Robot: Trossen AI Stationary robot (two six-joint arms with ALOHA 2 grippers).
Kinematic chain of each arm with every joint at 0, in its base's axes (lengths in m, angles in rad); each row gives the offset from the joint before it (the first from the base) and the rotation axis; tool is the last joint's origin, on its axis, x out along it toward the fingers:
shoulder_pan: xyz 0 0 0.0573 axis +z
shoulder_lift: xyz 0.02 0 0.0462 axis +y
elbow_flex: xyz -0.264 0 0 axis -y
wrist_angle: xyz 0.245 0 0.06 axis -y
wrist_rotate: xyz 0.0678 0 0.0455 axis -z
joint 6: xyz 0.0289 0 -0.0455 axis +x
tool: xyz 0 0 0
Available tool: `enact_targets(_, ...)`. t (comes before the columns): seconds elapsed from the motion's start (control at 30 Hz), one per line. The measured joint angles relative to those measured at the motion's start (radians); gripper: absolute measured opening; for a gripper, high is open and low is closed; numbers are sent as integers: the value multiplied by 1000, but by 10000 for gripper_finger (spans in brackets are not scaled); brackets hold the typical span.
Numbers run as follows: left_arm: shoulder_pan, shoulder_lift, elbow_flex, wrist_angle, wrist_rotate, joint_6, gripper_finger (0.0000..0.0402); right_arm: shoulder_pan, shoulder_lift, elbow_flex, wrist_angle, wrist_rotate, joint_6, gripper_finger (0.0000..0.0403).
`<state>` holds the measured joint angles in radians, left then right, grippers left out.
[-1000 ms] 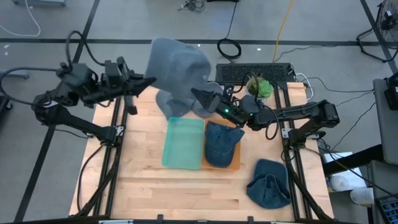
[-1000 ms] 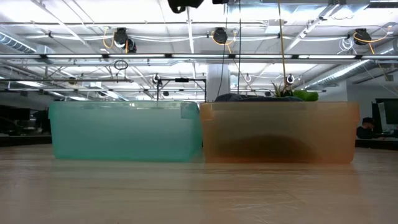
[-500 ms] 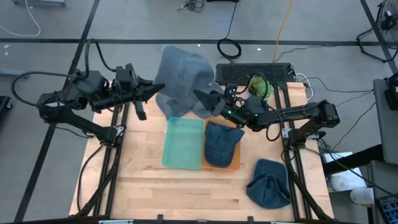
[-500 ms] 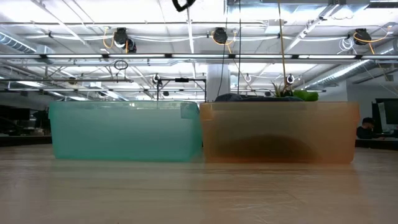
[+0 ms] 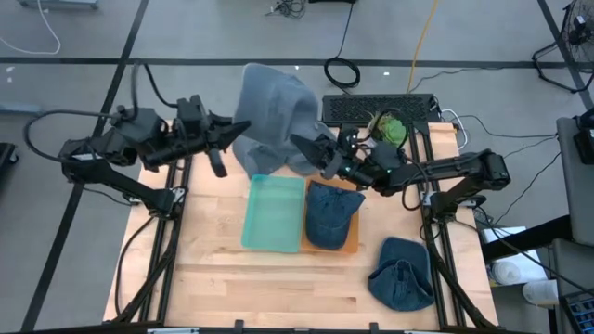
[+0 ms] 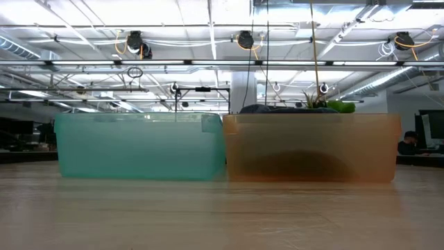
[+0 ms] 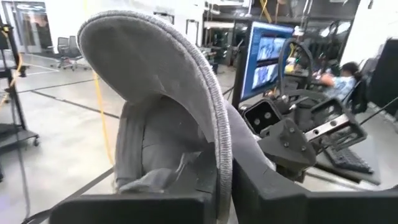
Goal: Pick & Place hat
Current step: Put the bottom gray cap into the blue bin
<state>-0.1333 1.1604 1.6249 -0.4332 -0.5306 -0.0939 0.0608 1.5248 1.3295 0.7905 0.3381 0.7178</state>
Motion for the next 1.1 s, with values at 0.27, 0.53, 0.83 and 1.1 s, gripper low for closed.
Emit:
enact_targets(0.27, 0, -85, 0, -111, 148, -93, 86, -3, -129, -1, -164, -56, -142, 1)
enact_targets(0.53, 0, -175, 0, -280, 306, -181, 127, -48, -365, 0, -579, -219, -199, 1)
enact_targets(0.83, 1, -164, 0, -273, 379, -164, 135, -113, -427, 1, -814, -625, -154, 0)
enact_targets(1.1, 47, -104, 0, -271, 413, -254, 172, -121, -329, 0, -851, -940, -114, 0)
